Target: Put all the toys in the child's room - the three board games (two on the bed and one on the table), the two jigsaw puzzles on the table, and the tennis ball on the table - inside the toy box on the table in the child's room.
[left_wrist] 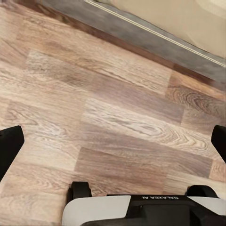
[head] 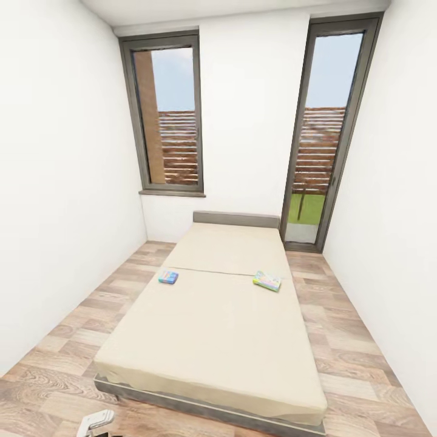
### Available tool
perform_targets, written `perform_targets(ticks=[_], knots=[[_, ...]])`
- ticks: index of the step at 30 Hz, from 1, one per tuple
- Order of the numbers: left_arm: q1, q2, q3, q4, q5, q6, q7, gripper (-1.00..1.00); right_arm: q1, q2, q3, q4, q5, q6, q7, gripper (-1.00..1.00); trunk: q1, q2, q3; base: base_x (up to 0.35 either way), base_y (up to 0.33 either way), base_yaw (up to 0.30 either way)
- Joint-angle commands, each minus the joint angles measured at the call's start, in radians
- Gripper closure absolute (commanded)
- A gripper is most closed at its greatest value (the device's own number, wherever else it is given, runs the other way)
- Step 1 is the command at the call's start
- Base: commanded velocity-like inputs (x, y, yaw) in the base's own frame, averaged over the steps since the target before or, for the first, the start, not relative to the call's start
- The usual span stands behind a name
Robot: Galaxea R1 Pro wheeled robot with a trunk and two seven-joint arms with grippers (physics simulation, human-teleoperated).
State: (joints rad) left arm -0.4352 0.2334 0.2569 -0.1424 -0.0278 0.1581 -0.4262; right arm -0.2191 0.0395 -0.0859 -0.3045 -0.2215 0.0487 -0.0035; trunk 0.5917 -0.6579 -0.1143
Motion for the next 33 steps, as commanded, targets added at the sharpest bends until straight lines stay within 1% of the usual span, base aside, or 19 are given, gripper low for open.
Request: perform_targets(ticks=[1,6,9,24,28,31,33], knots=[[0.0,0.0,0.008,-0.002,-0.003,0.01,-0.005,-1.0,0.0,0.001,-0.006,-0.002,-0.003,0.005,0.0,-1.0,-0.004,0.006,0.002,0.0,0.0,0.0],[0.0,0.0,0.008,-0.002,-0.003,0.011,-0.007,-1.0,0.0,0.0,-0.006,-0.002,-0.004,0.006,0.0,-1.0,-0.023,0.041,0.017,0.0,0.0,-0.002],[0.0,-0.002,0.008,-0.002,-0.003,0.012,-0.008,-1.0,0.0,0.001,-0.006,-0.002,-0.005,0.008,0.0,-1.0,-0.034,0.062,0.027,0.0,0.0,-0.142],[0.0,-0.009,0.009,-0.002,-0.002,0.012,-0.007,-1.0,0.0,0.003,-0.007,0.0,-0.004,0.007,-0.001,-1.0,-0.092,0.167,0.074,0.0,0.0,-0.261],[-0.002,-0.007,0.016,-0.009,0.001,0.034,-0.006,-1.0,0.0,-0.001,-0.009,0.004,-0.003,0.004,-0.002,-1.0,-0.107,0.195,0.086,0.0,0.0,-0.273],[-0.002,-0.011,0.018,-0.012,0.0,0.064,0.0,-1.0,0.0,-0.004,-0.009,0.004,-0.004,0.004,-0.001,-1.0,-0.119,0.216,0.096,0.0,0.0,-0.274],[-0.002,-0.015,0.017,-0.011,0.0,0.065,0.003,-1.0,0.0,-0.002,-0.007,0.004,-0.004,0.004,-0.001,-1.0,-0.126,0.23,0.102,0.0,0.0,-0.274]])
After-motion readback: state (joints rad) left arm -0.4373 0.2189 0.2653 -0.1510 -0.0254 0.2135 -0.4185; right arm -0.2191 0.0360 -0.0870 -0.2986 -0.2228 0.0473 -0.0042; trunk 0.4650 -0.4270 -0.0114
